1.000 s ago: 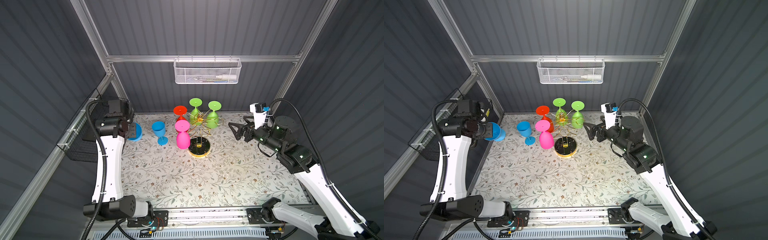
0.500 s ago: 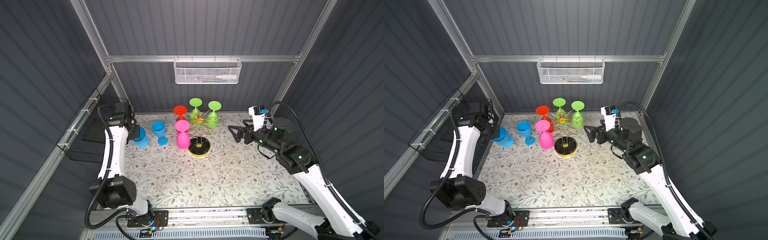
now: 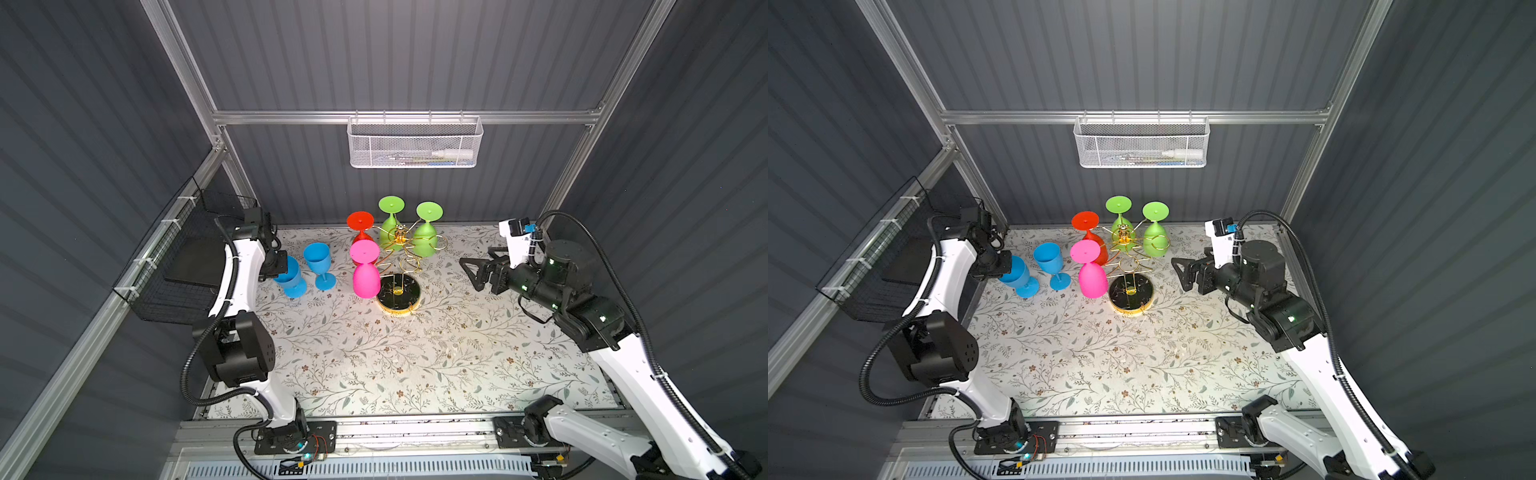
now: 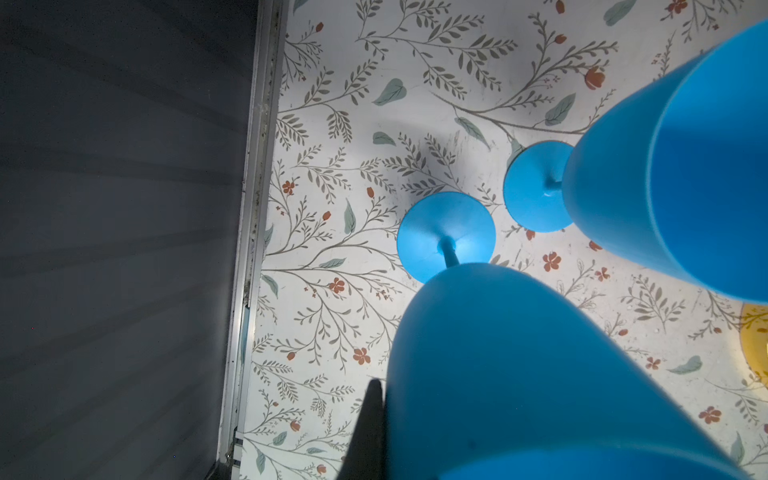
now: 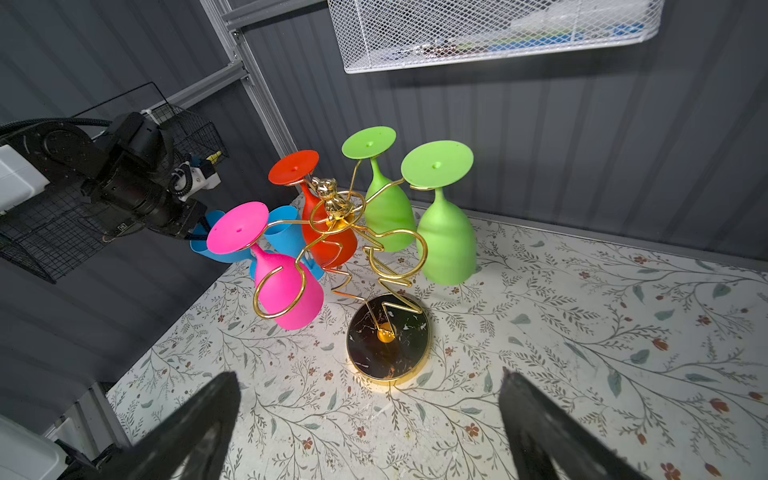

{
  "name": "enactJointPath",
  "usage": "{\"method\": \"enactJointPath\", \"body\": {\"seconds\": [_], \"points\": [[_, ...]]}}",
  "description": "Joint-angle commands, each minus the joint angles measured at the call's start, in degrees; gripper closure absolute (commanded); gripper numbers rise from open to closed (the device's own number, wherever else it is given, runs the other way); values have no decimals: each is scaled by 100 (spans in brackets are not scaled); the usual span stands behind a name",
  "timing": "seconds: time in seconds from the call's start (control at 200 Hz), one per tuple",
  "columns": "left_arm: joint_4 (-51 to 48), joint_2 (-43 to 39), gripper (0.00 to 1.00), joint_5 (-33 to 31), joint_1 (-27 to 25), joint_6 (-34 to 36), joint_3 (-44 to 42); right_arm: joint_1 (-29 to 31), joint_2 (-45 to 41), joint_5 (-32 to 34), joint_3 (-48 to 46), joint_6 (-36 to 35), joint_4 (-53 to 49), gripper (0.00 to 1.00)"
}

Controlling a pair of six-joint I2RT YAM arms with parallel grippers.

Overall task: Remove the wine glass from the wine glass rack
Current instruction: 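Lower the blue glass upright beside the first blue glass and open the left gripper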

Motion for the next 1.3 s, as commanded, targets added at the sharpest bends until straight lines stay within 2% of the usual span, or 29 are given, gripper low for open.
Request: {"method": "enactJointPath", "body": {"seconds": [0.0,0.345,0.68,1.131,1.296], "points": [[-16,172,100,63,74,-50,410,-36,-40,-112,-108,83,-103,1],[17,802,100,250,109,-107,786,-106,37,-209,-132,146,-79,1],[-451,1490,100,236,113,-10,1500,-163,90,-293,-150,192,-54,1],[-709,1803,84,295,113,-5,1929,-229,64,-350,-177,238,-55,1],[-732,1747,81,326,113,-59,2031,-247,39,-350,-177,232,-72,1]]}}
